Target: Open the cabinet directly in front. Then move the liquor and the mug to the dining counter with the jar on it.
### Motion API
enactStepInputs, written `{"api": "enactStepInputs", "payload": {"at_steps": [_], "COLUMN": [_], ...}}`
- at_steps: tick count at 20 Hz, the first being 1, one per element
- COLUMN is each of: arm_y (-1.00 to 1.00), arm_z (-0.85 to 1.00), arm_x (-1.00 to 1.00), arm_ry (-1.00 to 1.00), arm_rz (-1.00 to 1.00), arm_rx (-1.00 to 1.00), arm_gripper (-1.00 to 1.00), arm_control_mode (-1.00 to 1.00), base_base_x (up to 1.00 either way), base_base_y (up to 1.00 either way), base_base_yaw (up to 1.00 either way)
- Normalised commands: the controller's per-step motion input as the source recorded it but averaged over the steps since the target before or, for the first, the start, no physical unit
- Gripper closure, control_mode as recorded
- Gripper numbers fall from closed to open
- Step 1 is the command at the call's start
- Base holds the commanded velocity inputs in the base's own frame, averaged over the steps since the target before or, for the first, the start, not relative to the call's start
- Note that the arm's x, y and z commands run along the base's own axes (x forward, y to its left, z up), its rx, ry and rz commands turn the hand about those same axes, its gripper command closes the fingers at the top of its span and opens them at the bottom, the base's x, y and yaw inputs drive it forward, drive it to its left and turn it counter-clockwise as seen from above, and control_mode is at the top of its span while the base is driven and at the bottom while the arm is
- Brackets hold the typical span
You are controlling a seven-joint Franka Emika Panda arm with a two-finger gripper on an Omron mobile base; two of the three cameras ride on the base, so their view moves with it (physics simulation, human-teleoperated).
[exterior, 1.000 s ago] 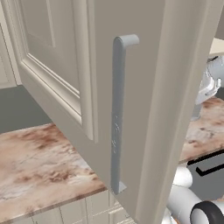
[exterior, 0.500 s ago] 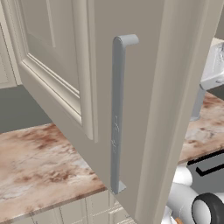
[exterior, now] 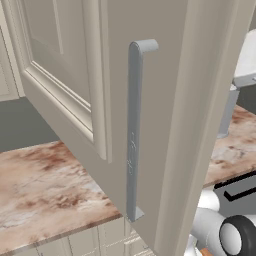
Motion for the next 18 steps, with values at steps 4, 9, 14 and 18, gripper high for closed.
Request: {"api": "enactStepInputs", "payload": {"at_steps": [4,9,14,18], "arm_y": [0.00,-0.02,-0.03,0.00], "arm_z": [0.05,-0.01,-0.05,-0.21], "arm_x": [0.00,0.00,0.00,0.00], "arm_ry": [-0.06,-0.03,0.01,0.06], "arm_rz": [0.00,0.00,0.00,0.00], "arm_rx": [0.04,0.05,0.08,0.16], "arm_gripper": [-1.00,-1.00,-1.00,-1.00], "arm_control_mode": [-1.00,-1.00,-1.00,-1.00], "base_base_x": [0.00,0.00,0.00,0.00], "base_base_y": [0.00,0.00,0.00,0.00], "base_base_yaw": [0.00,0.00,0.00,0.00]}}
